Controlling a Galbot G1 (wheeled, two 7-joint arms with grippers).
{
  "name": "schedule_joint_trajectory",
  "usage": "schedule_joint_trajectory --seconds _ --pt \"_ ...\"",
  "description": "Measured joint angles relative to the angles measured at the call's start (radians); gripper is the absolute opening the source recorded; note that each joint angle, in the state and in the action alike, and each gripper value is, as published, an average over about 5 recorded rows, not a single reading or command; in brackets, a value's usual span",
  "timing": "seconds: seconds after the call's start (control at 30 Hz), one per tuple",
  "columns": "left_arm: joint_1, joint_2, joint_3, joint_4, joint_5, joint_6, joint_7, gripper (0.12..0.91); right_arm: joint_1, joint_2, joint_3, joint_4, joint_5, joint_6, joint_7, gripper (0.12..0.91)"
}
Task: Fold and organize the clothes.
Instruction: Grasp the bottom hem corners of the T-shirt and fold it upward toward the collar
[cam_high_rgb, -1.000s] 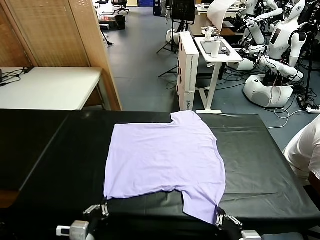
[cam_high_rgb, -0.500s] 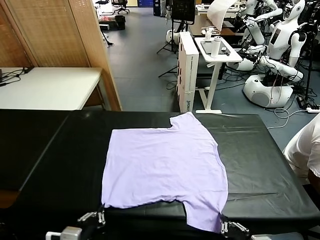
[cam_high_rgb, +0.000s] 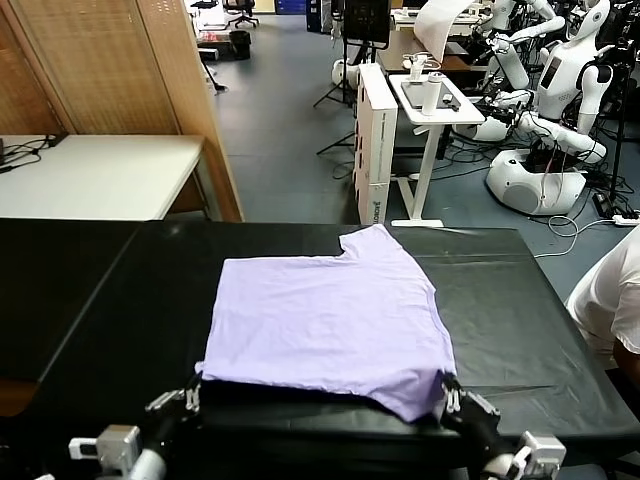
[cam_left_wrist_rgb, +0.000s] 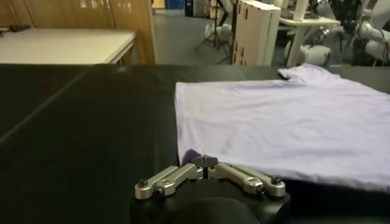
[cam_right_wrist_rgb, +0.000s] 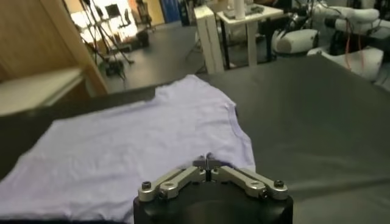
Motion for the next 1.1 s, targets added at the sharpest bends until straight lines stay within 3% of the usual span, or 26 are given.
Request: schedule_joint_trajectory --seconds 0.3,1.1 --pt "-0.130 0.019 0.006 0.109 -0.026 -0.019 -0.009 0.147 0.163 -0.008 -0.033 -0.116 0.065 0.018 0.025 0.141" --pt "-0.261 0.030 0.032 0.232 0.002 -0.012 -0.018 0.147 0.362 -0.010 -0.101 -0.304 0.045 0.012 0.004 0.141"
